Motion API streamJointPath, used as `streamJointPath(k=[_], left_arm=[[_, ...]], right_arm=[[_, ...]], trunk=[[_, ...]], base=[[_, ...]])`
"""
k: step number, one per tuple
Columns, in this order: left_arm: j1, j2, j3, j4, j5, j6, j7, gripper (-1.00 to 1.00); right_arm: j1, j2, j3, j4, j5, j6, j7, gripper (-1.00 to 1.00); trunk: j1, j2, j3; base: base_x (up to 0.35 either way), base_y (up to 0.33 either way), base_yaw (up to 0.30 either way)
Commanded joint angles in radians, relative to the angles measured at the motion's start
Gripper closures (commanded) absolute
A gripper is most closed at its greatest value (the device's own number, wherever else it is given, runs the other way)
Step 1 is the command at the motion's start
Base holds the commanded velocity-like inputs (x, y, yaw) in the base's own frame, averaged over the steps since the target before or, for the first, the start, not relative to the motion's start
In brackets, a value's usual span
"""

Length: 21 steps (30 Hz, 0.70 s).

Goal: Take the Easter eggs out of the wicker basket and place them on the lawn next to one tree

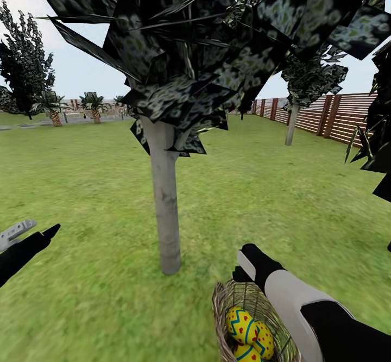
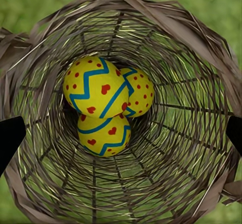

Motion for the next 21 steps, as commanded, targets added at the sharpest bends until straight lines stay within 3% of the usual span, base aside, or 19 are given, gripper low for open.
streamJointPath(k=[1,12,21], left_arm=[[-0.001,0.000,0.000,-0.002,0.011,0.004,0.008,-1.00],[-0.001,0.000,0.000,-0.002,0.011,0.004,0.008,-1.00],[-0.001,0.000,0.000,-0.002,0.011,0.003,0.008,-1.00]], right_arm=[[0.000,0.000,0.008,-0.001,-0.011,0.004,-0.007,-1.00],[-0.001,0.000,0.013,-0.001,-0.011,-0.003,-0.010,-1.00],[0.000,0.000,0.071,-0.001,-0.011,-0.009,-0.009,-1.00]], trunk=[[0.000,-0.001,-0.001],[0.000,-0.001,-0.001],[0.000,-0.001,-0.001]], base=[[0.000,0.000,0.000],[0.000,0.000,0.000],[0.000,0.000,0.000]])
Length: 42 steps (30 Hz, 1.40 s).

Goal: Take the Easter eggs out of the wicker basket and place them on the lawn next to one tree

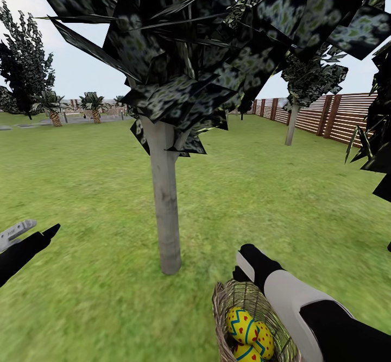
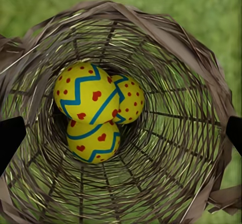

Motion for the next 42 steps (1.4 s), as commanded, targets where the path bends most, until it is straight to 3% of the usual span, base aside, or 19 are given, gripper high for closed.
streamJointPath(k=[1,7,13,20,25,27,32,42], left_arm=[[-0.001,0.000,0.000,-0.002,0.011,0.004,0.008,-1.00],[-0.001,0.000,0.000,-0.002,0.011,0.004,0.008,-1.00],[-0.001,0.000,0.000,-0.002,0.011,0.004,0.008,-1.00],[-0.001,0.000,0.000,-0.002,0.011,0.004,0.009,-1.00],[-0.001,0.000,0.000,-0.002,0.011,0.004,0.009,-1.00],[-0.001,0.000,0.000,-0.002,0.011,0.004,0.009,-1.00],[-0.001,0.000,0.000,-0.002,0.011,0.004,0.008,-1.00],[-0.001,0.000,0.000,-0.003,0.011,0.004,0.008,-1.00]], right_arm=[[0.000,0.000,0.009,-0.002,-0.011,0.004,-0.007,-1.00],[-0.001,0.001,0.026,-0.003,-0.011,0.004,-0.002,-1.00],[-0.001,0.005,0.107,-0.002,-0.011,0.002,0.002,-1.00],[-0.001,0.015,0.141,0.001,-0.011,-0.035,0.025,-1.00],[-0.001,0.027,0.231,0.001,-0.012,-0.050,0.070,-1.00],[0.000,0.033,0.248,0.002,-0.013,-0.052,0.077,-1.00],[0.000,0.040,0.272,0.002,-0.014,-0.054,0.085,-1.00],[0.001,0.038,0.280,0.026,-0.014,-0.055,0.089,-1.00]], trunk=[[0.000,-0.001,-0.001],[0.000,-0.001,-0.001],[0.000,-0.001,-0.001],[0.000,-0.001,-0.001],[0.000,-0.001,-0.001],[0.000,-0.001,-0.001],[0.000,-0.001,-0.001],[0.000,-0.001,-0.001]], base=[[0.000,0.000,0.000],[0.000,0.000,0.000],[-0.001,0.000,0.000],[-0.020,0.000,0.000],[-0.005,0.000,0.000],[-0.002,0.000,0.000],[0.000,0.000,0.000],[0.000,0.000,0.000]])
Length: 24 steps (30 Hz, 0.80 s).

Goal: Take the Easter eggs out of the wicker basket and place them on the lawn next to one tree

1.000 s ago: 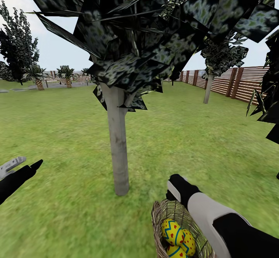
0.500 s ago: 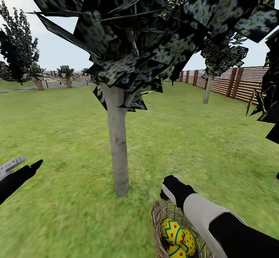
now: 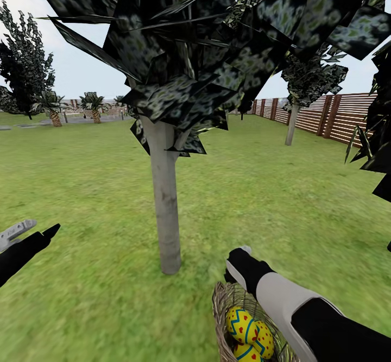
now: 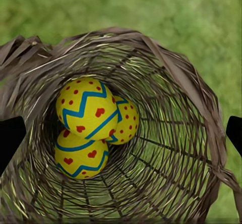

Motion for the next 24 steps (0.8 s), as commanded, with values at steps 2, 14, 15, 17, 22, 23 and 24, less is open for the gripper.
streamJointPath(k=[2,14,15,17,22,23,24], left_arm=[[-0.001,0.000,0.000,-0.002,0.011,0.004,0.008,-1.00],[-0.001,0.000,0.000,-0.002,0.011,0.005,0.007,-1.00],[-0.001,0.000,0.000,-0.002,0.011,0.005,0.007,-1.00],[-0.001,0.000,0.000,-0.003,0.011,0.005,0.006,-1.00],[-0.001,0.000,0.000,-0.003,0.011,0.006,0.004,-1.00],[-0.001,0.001,0.000,-0.003,0.011,0.006,0.005,-1.00],[-0.001,0.001,0.000,-0.003,0.011,0.006,0.006,-1.00]], right_arm=[[-0.001,0.000,0.007,0.002,-0.011,0.004,-0.007,-1.00],[-0.001,0.002,0.009,0.006,-0.009,0.004,0.006,-1.00],[-0.001,0.002,0.009,0.006,-0.009,0.004,0.011,-1.00],[-0.001,0.001,0.009,0.006,-0.008,0.004,0.027,-1.00],[-0.001,-0.002,0.024,0.007,-0.008,0.005,0.048,-1.00],[-0.001,-0.002,0.029,0.007,-0.008,0.005,0.052,-1.00],[-0.001,-0.002,0.035,0.007,-0.008,0.005,0.056,-1.00]], trunk=[[0.000,-0.001,-0.001],[0.000,-0.001,-0.001],[0.000,-0.001,-0.001],[0.000,-0.001,-0.001],[0.000,-0.001,-0.001],[0.000,-0.001,-0.001],[0.000,-0.001,-0.001]], base=[[0.000,0.000,0.000],[0.000,0.000,0.000],[0.000,0.000,0.000],[0.000,0.000,0.000],[0.000,0.000,0.000],[0.000,0.000,0.000],[0.000,0.000,0.000]])
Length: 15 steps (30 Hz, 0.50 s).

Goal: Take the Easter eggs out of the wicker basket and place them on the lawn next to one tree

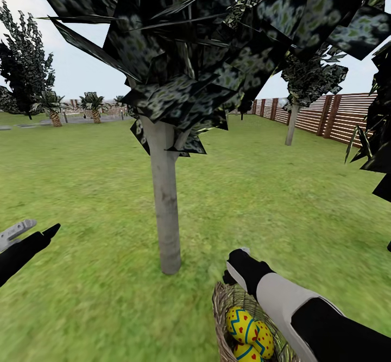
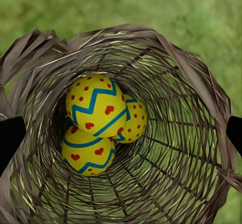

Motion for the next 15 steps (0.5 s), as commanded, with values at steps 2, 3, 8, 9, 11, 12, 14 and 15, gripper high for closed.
streamJointPath(k=[2,3,8,9,11,12,14,15], left_arm=[[-0.001,0.001,0.001,-0.002,0.011,0.005,0.012,-1.00],[-0.001,0.001,0.001,-0.001,0.011,0.008,0.017,-1.00],[-0.001,0.002,0.001,0.001,0.010,0.019,0.058,-1.00],[-0.001,0.003,0.001,0.001,0.010,0.022,0.075,-1.00],[-0.001,0.003,0.001,0.002,0.010,0.036,0.118,-1.00],[-0.001,0.003,0.001,0.002,0.010,0.048,0.145,-1.00],[-0.001,0.002,0.002,0.002,0.011,0.086,0.219,-1.00],[-0.001,0.002,0.003,0.002,0.012,0.097,0.238,-1.00]], right_arm=[[-0.001,0.000,0.016,-0.001,-0.011,0.004,0.000,-1.00],[-0.001,-0.001,0.024,-0.002,-0.011,0.004,0.007,-1.00],[-0.001,-0.004,0.036,-0.002,-0.011,0.004,0.018,-1.00],[-0.001,-0.005,0.038,-0.003,-0.011,0.004,0.019,-1.00],[0.000,-0.005,0.042,-0.002,-0.011,0.004,0.020,-1.00],[0.000,-0.005,0.044,-0.002,-0.011,0.004,0.021,-1.00],[0.000,-0.006,0.052,-0.002,-0.011,0.004,0.022,-1.00],[0.000,-0.006,0.055,-0.001,-0.011,0.004,0.022,-1.00]], trunk=[[0.000,-0.001,-0.001],[0.000,-0.001,-0.001],[0.000,-0.001,-0.001],[0.000,-0.001,-0.001],[0.000,-0.001,-0.001],[0.000,-0.001,-0.001],[0.000,-0.001,-0.001],[0.000,-0.001,-0.001]], base=[[0.000,0.000,0.000],[0.000,0.000,0.000],[0.000,0.000,0.000],[0.000,0.000,0.000],[0.000,0.000,0.000],[0.000,0.000,0.000],[0.000,0.000,0.000],[0.000,0.000,0.000]])
